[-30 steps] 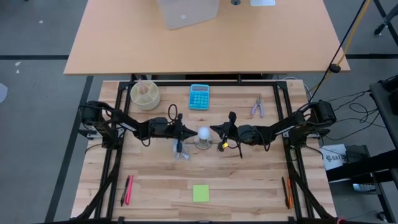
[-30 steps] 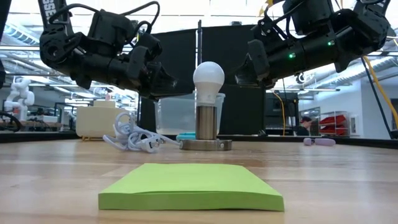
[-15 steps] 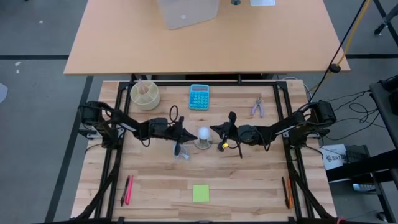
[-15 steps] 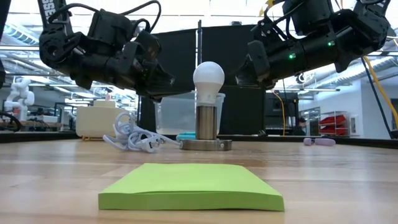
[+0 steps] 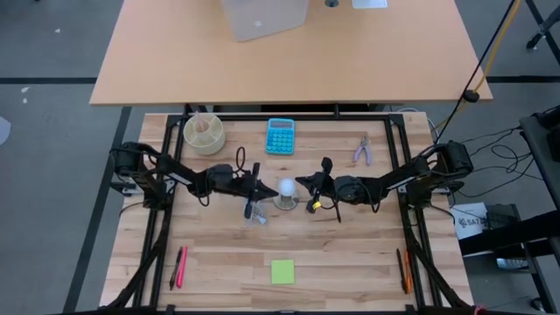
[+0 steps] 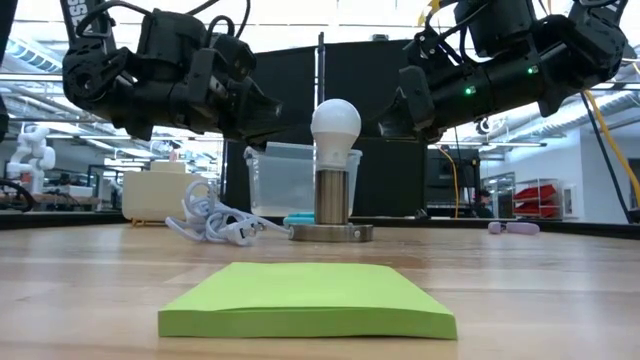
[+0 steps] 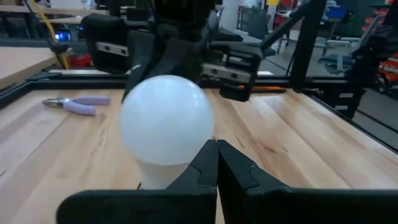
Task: Screw lightbulb
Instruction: Insert the lightbulb into the lamp
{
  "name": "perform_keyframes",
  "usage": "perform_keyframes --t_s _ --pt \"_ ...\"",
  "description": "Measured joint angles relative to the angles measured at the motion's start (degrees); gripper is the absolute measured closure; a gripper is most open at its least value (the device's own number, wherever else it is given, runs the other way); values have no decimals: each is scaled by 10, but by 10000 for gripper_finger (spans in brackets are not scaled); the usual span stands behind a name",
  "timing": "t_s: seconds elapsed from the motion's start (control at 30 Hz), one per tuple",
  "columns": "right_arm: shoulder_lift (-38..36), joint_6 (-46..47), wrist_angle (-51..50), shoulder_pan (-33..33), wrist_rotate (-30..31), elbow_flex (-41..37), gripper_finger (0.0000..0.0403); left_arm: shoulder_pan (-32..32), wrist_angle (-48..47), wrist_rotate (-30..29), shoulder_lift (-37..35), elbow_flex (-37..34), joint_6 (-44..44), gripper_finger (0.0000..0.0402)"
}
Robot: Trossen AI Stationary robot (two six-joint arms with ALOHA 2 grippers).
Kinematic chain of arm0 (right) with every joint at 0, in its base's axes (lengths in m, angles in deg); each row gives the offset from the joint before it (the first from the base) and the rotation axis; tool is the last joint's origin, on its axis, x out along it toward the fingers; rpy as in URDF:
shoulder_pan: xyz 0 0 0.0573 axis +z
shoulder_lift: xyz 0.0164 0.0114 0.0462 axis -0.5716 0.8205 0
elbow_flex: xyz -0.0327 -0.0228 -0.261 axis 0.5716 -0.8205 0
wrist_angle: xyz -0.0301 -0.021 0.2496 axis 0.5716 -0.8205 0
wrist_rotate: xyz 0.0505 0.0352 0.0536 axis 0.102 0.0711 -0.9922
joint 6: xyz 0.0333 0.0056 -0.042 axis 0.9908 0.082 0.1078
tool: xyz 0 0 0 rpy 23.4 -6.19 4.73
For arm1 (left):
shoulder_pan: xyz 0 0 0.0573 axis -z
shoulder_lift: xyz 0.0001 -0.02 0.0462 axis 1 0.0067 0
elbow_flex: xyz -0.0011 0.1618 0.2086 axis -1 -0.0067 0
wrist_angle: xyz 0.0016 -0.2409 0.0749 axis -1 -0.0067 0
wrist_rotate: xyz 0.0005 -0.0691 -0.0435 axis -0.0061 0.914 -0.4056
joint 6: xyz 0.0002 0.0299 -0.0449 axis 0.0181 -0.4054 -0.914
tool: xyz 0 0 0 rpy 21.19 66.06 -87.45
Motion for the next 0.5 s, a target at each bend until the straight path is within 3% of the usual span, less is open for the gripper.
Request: perform_keyframes --t_s 0.5 --pt "0 -6 2 7 -8 0 403 -19 -5 -15 0 0 -7 401"
